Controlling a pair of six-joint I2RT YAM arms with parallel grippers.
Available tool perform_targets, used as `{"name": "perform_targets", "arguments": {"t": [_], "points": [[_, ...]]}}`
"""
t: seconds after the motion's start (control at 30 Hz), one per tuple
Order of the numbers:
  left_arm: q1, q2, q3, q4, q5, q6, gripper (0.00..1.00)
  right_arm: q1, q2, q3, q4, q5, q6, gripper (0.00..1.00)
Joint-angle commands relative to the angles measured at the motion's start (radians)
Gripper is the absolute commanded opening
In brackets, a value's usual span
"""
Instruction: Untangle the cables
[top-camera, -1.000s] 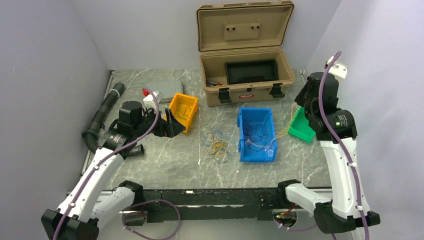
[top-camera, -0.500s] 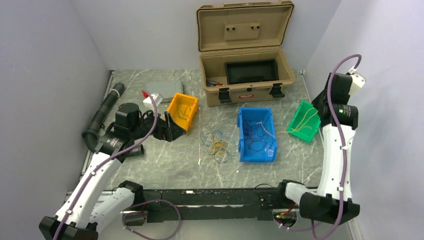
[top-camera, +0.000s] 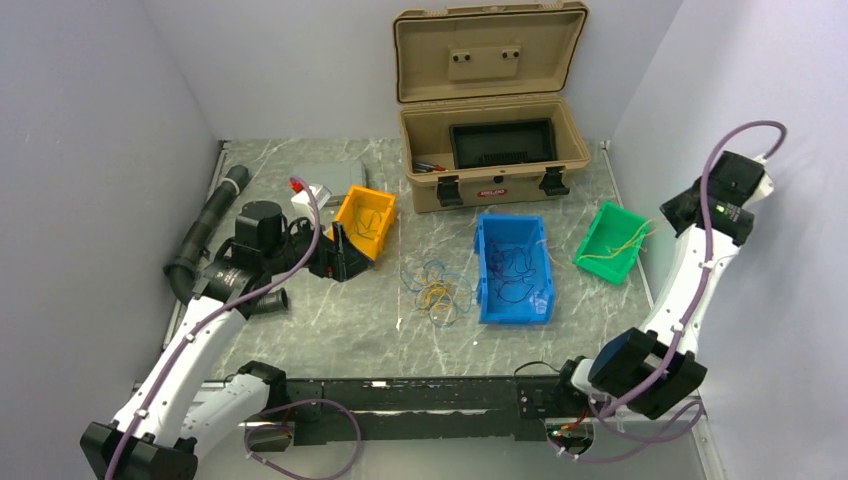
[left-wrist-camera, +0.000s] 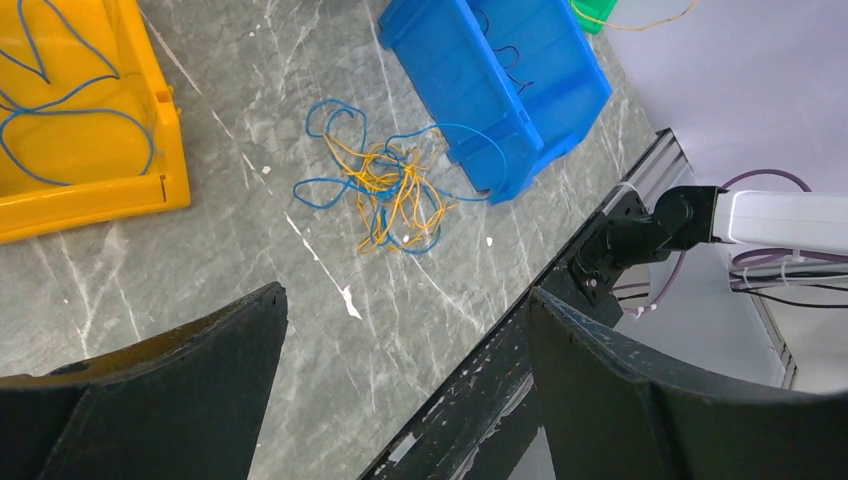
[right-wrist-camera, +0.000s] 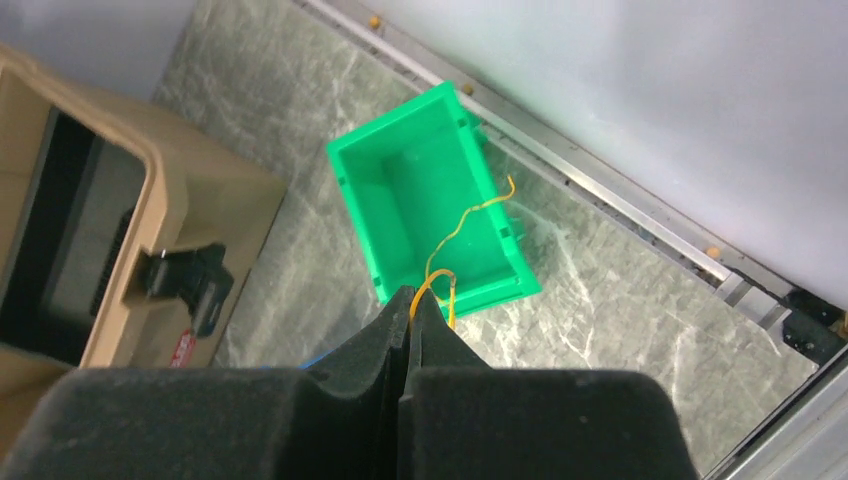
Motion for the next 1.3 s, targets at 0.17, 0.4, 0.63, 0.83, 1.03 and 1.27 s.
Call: {"name": "perform_targets", "arguments": {"t": [0.17, 0.4, 0.63, 0.83, 1.03, 1.27], "points": [[-0.007, 0.01, 0.036, 0.038, 0.033, -0.001, 0.9, -0.151, 0.051, 0.081, -0.04, 0.051, 0.121, 0.0], [-0.026, 0.013, 0.032, 0.029, 0.01, -0.008, 0.9, -0.154, 0.047, 0.077, -0.015, 0.146, 0.164, 0.0], [-0.074, 0.043, 0.078, 0.011, -0.026, -0.012, 0.9, -0.118, -0.039, -0.042, 0.272, 0.044, 0.115, 0.0], [-0.123, 0.087, 0.13, -0.025, -0.056, -0.02, 0.89, -0.004, -0.023, -0.116, 0.447, 0.101, -0.007, 0.02], [-0.164, 0.13, 0.202, -0.082, -0.107, -0.017, 0.89, 0.122, 0.061, -0.157, 0.56, 0.153, -0.138, 0.03], [-0.2, 0.167, 0.241, -0.1, -0.146, -0.036, 0.89, 0.184, 0.161, -0.171, 0.554, 0.308, -0.194, 0.03]]}}
